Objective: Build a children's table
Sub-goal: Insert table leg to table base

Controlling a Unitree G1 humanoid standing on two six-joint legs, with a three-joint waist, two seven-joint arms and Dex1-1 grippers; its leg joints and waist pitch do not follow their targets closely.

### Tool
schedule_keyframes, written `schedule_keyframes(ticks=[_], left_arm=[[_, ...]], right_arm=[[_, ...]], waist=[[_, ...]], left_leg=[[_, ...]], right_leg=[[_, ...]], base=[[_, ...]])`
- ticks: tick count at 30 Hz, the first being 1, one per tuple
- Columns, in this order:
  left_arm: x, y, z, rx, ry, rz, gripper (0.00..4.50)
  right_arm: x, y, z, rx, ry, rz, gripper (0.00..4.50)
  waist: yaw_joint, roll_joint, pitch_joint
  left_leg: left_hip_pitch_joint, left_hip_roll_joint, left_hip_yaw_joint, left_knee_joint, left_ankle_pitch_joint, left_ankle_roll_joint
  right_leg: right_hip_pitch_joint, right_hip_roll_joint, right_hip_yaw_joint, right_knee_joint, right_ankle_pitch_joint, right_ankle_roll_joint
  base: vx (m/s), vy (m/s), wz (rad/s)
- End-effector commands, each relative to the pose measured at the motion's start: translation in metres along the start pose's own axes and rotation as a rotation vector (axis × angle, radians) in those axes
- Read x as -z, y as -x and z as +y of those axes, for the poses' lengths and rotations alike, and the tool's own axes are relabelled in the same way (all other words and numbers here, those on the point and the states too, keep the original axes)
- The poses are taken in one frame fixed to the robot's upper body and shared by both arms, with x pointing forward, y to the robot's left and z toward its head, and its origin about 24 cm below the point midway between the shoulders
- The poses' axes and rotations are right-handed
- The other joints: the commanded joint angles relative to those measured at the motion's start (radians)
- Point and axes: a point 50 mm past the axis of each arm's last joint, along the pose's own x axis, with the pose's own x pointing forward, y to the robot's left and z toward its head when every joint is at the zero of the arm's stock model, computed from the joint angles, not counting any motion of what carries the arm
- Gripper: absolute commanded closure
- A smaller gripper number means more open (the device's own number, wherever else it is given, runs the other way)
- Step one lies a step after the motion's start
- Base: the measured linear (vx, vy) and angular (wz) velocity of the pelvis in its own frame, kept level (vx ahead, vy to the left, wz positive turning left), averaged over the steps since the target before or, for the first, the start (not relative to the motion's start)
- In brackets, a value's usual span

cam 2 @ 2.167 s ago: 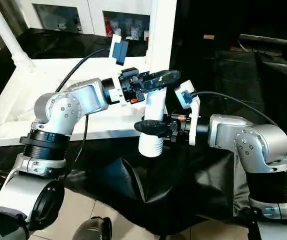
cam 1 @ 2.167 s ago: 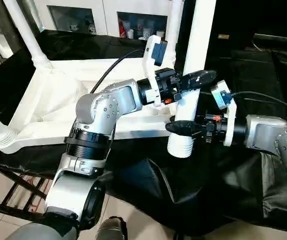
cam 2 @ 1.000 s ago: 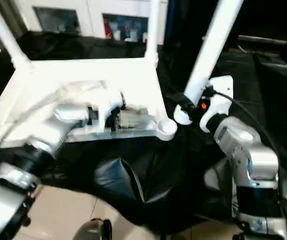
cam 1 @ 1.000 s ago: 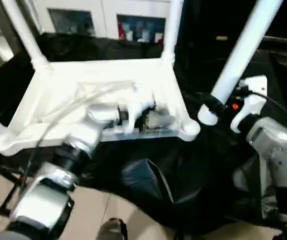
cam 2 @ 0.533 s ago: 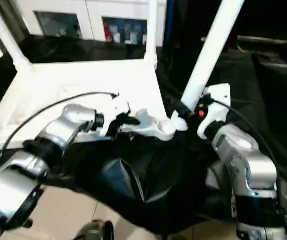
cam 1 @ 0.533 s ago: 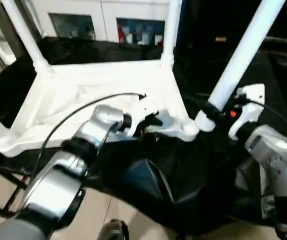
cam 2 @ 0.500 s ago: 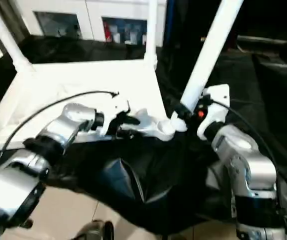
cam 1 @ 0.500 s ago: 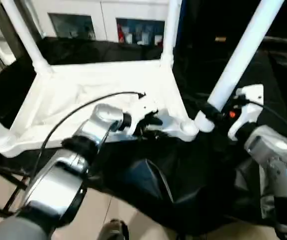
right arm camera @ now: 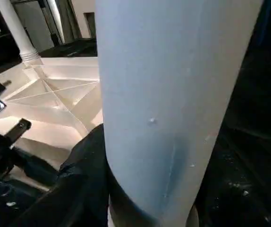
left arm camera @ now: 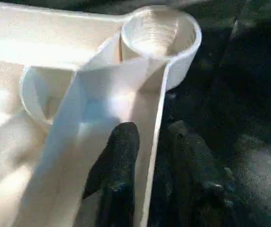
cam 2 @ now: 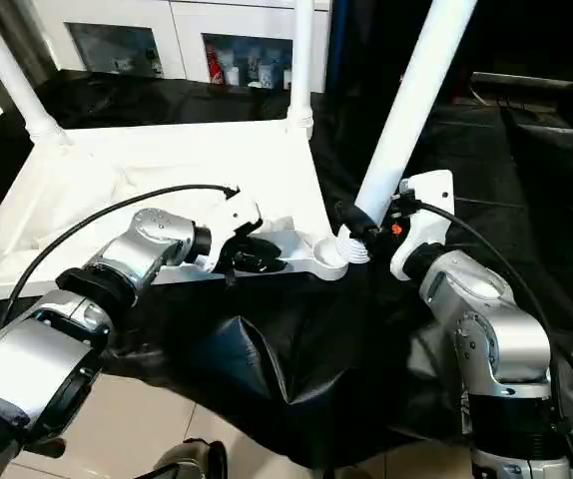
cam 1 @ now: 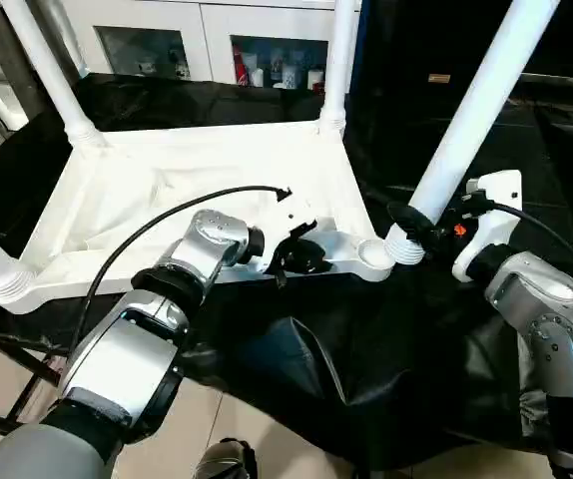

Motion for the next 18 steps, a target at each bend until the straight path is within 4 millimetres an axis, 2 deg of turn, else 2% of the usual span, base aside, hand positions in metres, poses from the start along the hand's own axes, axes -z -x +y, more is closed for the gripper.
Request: schedule_keyframes(ticks=[1,4,6,13,17,18], left_arm=[[-0.005,0.001,0.003,-0.006,-0.029,0.009,3.79],[-0.002,0.001,0.002,-0.004,-0.042,0.035,3.98],[-0.001,0.001,0.002,-0.006,-0.044,0.039,4.3],[0.004,0.002,0.001,0.015,-0.042,0.059,4.5],[0.007,0.004,-0.002,0.066,-0.033,0.049,4.5],[0.007,0.005,-0.003,0.078,-0.028,0.037,4.5]], right_arm=[[-0.005,0.002,0.003,-0.02,0.016,-0.014,2.6],[-0.005,0.001,0.003,-0.024,0.016,-0.014,2.6],[-0.006,0.001,0.003,-0.026,0.016,-0.014,2.6],[-0.007,-0.001,0.005,-0.044,0.017,-0.012,2.6],[-0.008,-0.001,0.008,-0.107,0.005,0.006,2.6],[-0.008,0.0,0.009,-0.128,0.006,0.015,2.6]], waist=[[-0.001,-0.013,-0.106],[-0.001,-0.014,-0.108],[-0.002,-0.015,-0.107],[-0.006,-0.018,-0.108],[-0.009,-0.011,-0.102],[-0.01,-0.014,-0.101]], left_leg=[[0.032,0.015,-0.007,-0.063,-0.26,0.014],[0.032,0.016,-0.007,-0.062,-0.253,0.021],[0.031,0.016,-0.007,-0.063,-0.249,0.022],[0.029,0.015,-0.006,-0.061,-0.227,0.036],[0.033,0.016,-0.006,-0.064,-0.263,0.03],[0.033,0.017,-0.007,-0.065,-0.266,0.03]], right_leg=[[0.058,-0.048,0.03,-0.08,-0.197,-0.23],[0.059,-0.049,0.03,-0.078,-0.182,-0.234],[0.06,-0.049,0.03,-0.077,-0.178,-0.235],[0.061,-0.049,0.03,-0.074,-0.146,-0.25],[0.057,-0.049,0.03,-0.081,-0.198,-0.244],[0.059,-0.049,0.03,-0.081,-0.197,-0.246]], base=[[0.0,0.0,0.0],[0.0,0.0,0.0],[0.0,0.0,0.0],[0.0,0.0,0.0],[0.0,0.0,0.0],[0.0,0.0,0.0]])
